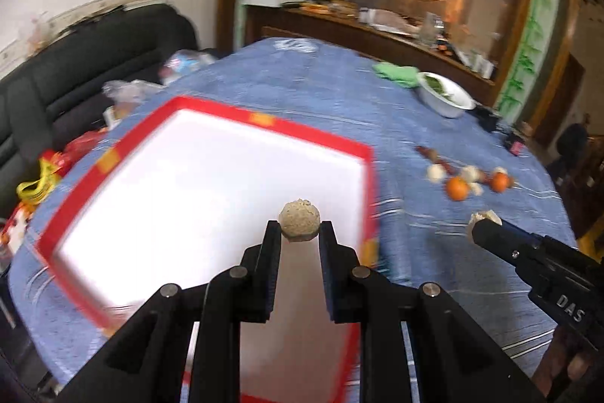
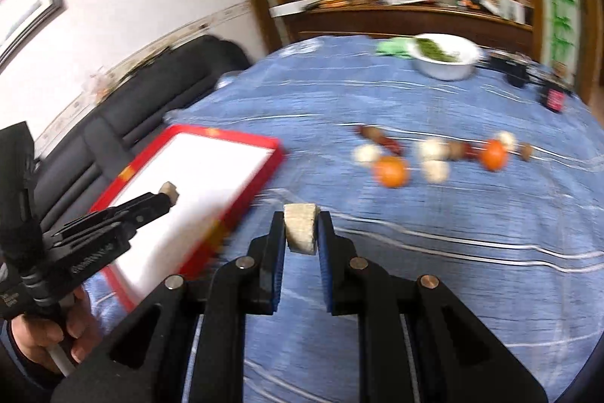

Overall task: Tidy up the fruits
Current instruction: 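Carry both items to the red-rimmed tray and open both grippers over it, then grasp an orange with the right gripper while the left gripper grasps a brown cake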

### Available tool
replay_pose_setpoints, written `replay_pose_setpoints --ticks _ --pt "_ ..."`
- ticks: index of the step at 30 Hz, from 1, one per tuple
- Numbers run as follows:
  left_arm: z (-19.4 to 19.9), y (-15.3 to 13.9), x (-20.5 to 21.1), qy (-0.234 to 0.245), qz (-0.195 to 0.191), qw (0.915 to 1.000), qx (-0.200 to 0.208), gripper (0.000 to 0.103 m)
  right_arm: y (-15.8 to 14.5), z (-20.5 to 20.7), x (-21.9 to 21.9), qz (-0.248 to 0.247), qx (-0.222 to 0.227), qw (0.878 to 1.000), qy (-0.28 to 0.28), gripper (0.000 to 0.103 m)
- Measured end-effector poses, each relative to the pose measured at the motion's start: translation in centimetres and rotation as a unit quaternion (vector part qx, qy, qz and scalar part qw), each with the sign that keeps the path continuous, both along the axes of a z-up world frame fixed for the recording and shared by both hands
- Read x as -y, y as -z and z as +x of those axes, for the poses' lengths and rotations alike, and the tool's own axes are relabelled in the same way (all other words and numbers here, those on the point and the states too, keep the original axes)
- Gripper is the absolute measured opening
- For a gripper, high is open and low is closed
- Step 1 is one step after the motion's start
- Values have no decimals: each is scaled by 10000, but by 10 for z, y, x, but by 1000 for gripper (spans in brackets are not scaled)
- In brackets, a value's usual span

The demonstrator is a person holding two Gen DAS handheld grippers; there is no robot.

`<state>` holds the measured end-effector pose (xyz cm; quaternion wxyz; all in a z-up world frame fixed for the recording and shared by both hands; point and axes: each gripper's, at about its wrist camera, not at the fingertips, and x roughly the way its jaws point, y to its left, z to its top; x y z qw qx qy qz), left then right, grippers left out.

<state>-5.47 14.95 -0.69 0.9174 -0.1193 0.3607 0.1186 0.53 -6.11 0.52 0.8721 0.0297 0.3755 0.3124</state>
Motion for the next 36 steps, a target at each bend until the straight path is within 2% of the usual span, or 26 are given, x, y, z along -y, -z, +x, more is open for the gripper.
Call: replay_pose_setpoints --ticks 4,9,18,19,21,22,23,25,27,30,33,36 --pt "-10 7 -28 -339 -17 9994 -107 19 0 -11 -52 77 -22 9987 -510 19" --pt "-24 8 -48 -605 17 9981 -101 19 7 -16 -105 -67 -42 9959 -906 19" --pt "-33 14 -67 -887 -38 9957 -251 20 21 -20 -140 -292 -228 9924 -1176 19" --pt "-33 15 -67 -925 -13 9953 -278 24 22 -20 -143 -334 -275 9916 -1217 19" --pt "-35 15 -68 -1045 19 9940 -336 49 26 -22 -148 -450 -294 9905 -1269 21" --pt "-37 14 -70 -1103 -20 9934 -303 66 27 -21 -149 -514 -288 9904 -1253 29" --pt "-39 12 -72 -1190 -62 9926 -216 70 27 -21 -149 -538 -299 9902 -1250 44" --pt "-42 5 -72 -1270 -94 9918 -58 71 24 -22 -143 -506 -266 9911 -1206 55" --pt "-39 -1 -66 -1193 -71 9928 41 71 17 -23 -135 -388 -151 9921 -1180 56" --pt "-28 -9 -46 -864 -69 9960 202 72 1 -17 -103 -83 41 9964 -842 55" --pt "-9 -14 -18 -397 -94 9988 258 72 -6 2 -56 -46 269 9994 -194 55" --pt "16 -16 16 70 -161 9995 256 72 7 37 -6 -141 90 9987 482 55"
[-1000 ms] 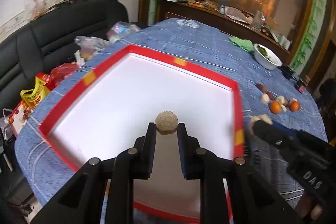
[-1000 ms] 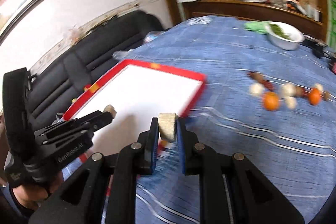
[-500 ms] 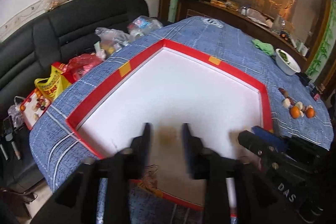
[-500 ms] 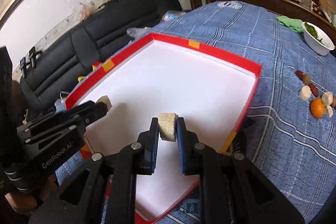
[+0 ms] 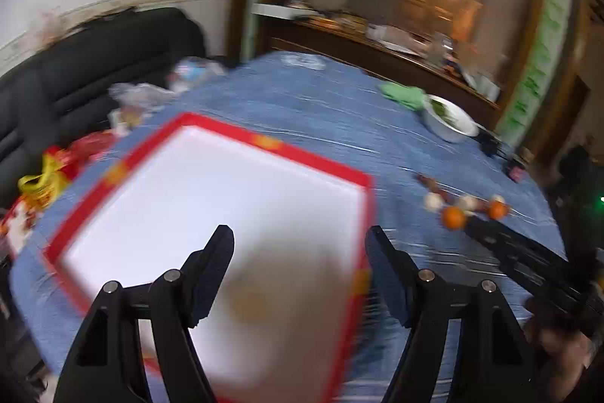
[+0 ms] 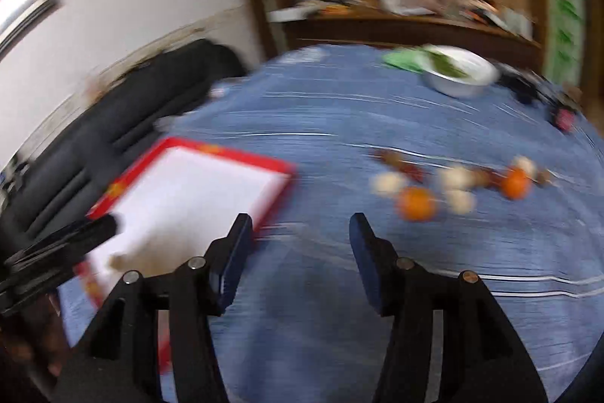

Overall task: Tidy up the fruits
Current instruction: 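Grasp an orange with the right gripper while the left gripper grasps a brown cake, then carry the orange and cake to the tray and release both inside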

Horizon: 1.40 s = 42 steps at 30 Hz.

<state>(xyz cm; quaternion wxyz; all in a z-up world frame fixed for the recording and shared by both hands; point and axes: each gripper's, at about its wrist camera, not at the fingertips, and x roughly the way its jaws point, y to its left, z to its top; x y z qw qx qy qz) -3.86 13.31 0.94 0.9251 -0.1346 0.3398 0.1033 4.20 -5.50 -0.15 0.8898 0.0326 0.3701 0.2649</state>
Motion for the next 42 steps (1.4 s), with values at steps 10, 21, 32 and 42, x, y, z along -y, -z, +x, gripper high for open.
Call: replay_pose_setpoints --ticks 10,21,32,42 --pt "48 6 41 386 79 9991 -155 72 35 73 13 -705 -212 9973 10 50" --pt "126 30 100 910 381 9939 -491 71 38 77 41 -878 -250 9956 229 32" --pt "169 64 131 1199 746 9842 -1070 24 17 51 100 -363 -107 9967 721 32" --pt "103 43 109 1255 263 9884 -818 24 15 21 95 -260 -115 9979 579 32"
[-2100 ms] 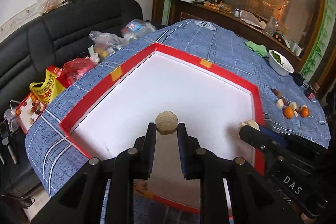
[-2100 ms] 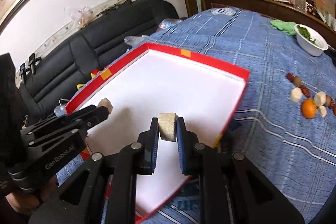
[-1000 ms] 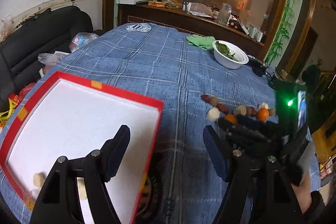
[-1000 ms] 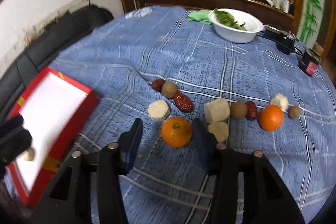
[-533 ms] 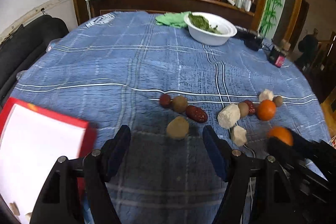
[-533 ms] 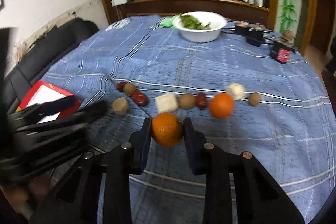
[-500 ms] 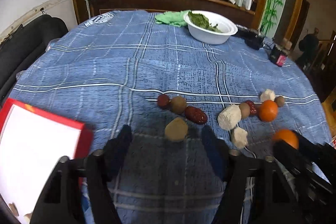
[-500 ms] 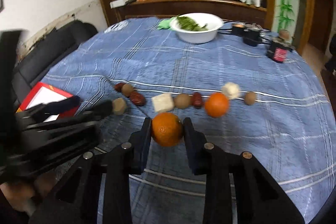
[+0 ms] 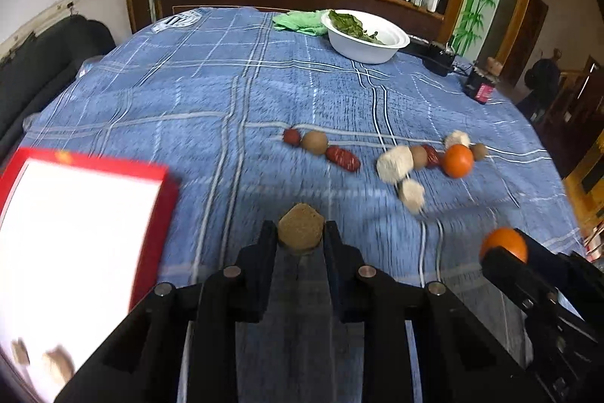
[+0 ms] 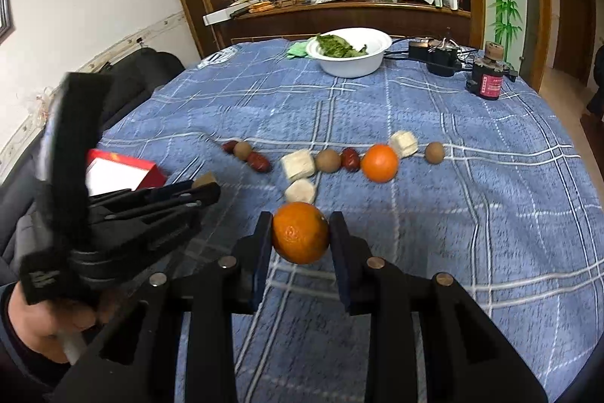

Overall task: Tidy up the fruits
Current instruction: 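Carry the orange and cake to the tray and release both inside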

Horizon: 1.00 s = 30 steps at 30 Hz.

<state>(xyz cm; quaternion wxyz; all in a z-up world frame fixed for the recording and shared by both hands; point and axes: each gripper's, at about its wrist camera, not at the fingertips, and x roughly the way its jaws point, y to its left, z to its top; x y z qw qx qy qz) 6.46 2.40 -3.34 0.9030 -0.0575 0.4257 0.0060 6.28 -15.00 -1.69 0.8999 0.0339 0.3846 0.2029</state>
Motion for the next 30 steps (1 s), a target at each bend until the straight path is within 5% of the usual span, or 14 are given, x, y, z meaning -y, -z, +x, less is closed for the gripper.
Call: replay_pose_setpoints --ticks 13,30 --pt "-81 -16 -37 -173 -372 9989 207 24 -4 -52 -25 67 1 9998 -208 32" --pt "-128 -23 -140 -1531 -275 9872 351 24 -17 -89 -126 224 115 9910 -1318 32"
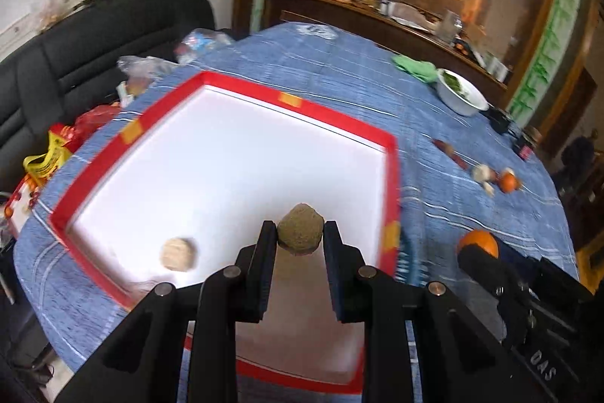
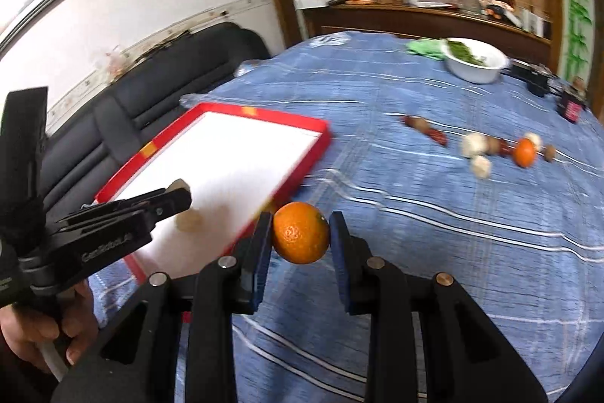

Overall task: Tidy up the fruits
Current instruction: 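Carry the orange and cake to the tray and release both inside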

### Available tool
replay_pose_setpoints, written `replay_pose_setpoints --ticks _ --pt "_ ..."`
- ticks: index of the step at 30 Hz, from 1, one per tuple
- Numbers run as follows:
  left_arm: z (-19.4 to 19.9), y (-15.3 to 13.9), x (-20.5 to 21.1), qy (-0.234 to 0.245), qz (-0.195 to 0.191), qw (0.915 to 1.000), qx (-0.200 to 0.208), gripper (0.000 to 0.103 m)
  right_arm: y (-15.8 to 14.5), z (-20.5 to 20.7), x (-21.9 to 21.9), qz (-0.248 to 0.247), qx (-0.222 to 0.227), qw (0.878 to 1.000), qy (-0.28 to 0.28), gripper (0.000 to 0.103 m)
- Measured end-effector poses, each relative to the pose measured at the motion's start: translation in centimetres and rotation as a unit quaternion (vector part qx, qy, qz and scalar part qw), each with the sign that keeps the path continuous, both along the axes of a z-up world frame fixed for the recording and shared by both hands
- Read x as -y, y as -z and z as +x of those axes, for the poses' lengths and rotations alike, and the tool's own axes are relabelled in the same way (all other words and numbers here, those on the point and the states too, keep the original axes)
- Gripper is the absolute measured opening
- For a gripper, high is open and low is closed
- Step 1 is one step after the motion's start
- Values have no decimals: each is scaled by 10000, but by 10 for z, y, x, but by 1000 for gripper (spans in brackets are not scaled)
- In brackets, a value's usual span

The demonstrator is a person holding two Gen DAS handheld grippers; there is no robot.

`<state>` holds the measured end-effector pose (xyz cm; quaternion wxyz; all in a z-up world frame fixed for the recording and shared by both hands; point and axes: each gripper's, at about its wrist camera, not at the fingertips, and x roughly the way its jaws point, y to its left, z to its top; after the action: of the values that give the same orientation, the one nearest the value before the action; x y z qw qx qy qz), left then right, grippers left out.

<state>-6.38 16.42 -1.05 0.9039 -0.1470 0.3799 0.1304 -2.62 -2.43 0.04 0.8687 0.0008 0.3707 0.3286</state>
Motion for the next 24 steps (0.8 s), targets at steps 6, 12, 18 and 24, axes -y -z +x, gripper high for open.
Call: replay_pose_setpoints --ticks 6,12,18,24 --pt "3 1 -21 -331 117 9994 -21 24 -2 -6 -37 33 24 9994 -350 32" --pt "4 4 -37 -529 174 9984 -94 24 2 -6 -63 -1 -7 9984 -570 32" --pt "3 5 -43 -587 190 9980 -143 24 9 0 -77 -47 -74 9980 -621 32" --pt "4 9 -48 -632 200 9975 -232 24 13 3 -83 -75 -127 9980 -622 32"
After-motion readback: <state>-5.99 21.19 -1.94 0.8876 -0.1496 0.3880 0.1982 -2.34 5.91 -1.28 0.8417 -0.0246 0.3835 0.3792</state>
